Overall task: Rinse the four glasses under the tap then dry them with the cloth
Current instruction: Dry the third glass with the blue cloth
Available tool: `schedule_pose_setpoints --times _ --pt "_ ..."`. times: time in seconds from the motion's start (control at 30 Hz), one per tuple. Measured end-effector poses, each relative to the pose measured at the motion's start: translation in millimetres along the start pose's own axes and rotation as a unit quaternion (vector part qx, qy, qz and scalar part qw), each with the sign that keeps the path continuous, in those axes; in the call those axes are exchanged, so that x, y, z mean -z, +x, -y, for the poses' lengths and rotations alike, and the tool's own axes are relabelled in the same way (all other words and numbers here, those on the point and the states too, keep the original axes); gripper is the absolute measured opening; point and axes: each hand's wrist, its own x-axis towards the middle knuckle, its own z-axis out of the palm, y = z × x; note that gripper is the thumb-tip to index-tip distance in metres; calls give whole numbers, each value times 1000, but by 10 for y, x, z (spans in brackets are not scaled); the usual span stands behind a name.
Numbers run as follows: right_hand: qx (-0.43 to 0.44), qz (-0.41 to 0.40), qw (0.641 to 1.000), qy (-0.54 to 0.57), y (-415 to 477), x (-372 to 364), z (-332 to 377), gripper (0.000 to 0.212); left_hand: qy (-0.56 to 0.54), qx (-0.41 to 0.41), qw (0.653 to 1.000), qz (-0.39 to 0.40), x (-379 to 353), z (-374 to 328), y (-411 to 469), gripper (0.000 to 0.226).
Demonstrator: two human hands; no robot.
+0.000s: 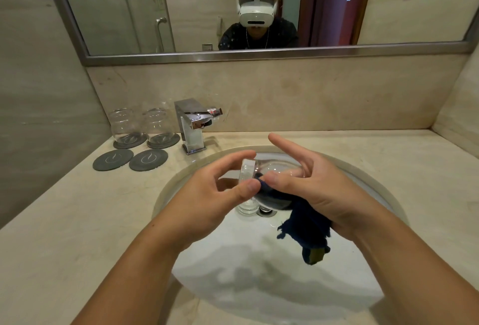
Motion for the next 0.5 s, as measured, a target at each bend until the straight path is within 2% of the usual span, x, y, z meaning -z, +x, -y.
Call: schedule_pose_setpoints --times 0.27,0.4,0.5 --pt "-3 -6 999 51 33 44 -20 93 -12 -56 998 32 9 -18 -12 68" --pt "18 -4 999 33 27 4 -22 96 -64 11 998 -10 -26 -4 12 62" --pt "25 -4 999 19 37 -10 -49 98 -11 22 999 -41 -31 12 28 48"
